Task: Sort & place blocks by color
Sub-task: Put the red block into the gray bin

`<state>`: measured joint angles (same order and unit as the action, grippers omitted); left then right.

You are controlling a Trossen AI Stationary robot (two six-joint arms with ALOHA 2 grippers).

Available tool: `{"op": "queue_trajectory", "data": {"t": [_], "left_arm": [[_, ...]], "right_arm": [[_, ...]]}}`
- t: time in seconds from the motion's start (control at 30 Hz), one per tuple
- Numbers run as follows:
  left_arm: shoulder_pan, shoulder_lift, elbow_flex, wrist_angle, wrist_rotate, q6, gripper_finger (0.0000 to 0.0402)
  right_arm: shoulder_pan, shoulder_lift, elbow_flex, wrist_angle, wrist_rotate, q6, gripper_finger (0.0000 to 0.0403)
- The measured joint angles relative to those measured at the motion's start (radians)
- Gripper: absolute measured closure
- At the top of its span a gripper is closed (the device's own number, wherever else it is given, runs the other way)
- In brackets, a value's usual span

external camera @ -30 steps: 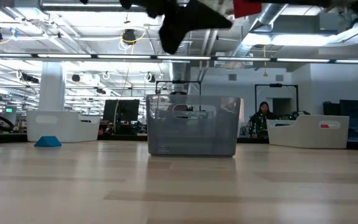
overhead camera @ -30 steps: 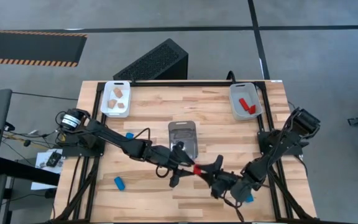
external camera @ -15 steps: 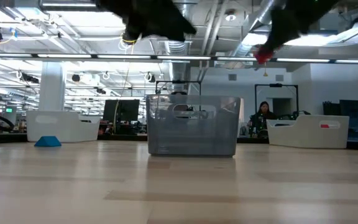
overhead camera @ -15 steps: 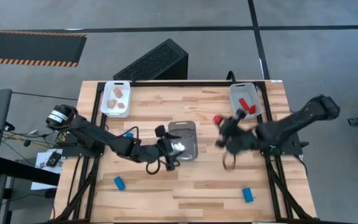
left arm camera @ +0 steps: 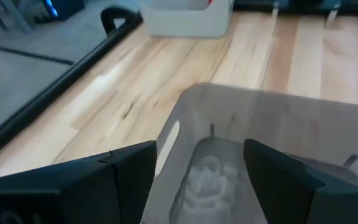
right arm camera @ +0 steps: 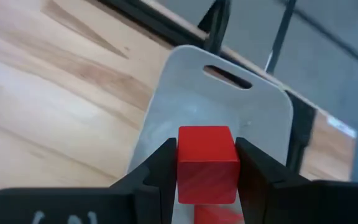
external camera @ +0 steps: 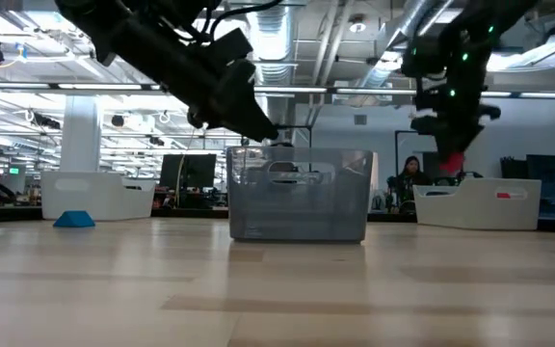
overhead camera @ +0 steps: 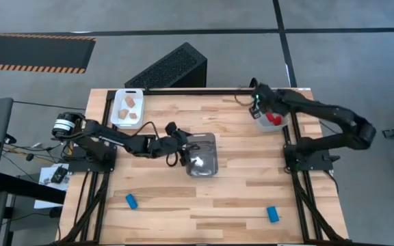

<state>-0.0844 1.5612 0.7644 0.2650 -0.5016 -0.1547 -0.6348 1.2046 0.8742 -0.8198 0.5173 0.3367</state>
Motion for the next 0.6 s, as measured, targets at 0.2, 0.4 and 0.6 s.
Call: {"op": "queue_trajectory", "data": {"t": [0.2, 0.4, 0.6], "left_arm": [[0.005, 0.0, 0.0, -0.036, 0.009, -0.003, 0.0173], [0.001, 0.0, 0.0, -0.075, 0.008, -0.024, 0.0173], [-0.015, 0.0, 0.0, -0.077, 0.007, -0.027, 0.0173]], "right_arm": [[-0.171, 0.132, 0.0, 0.043, -0.165, -0.068, 0.0267], [-0.206, 0.277, 0.0, 0.046, -0.179, -0.076, 0.0265], [-0.204, 0.377, 0.0, 0.075, -0.181, -0.076, 0.0244]]}}
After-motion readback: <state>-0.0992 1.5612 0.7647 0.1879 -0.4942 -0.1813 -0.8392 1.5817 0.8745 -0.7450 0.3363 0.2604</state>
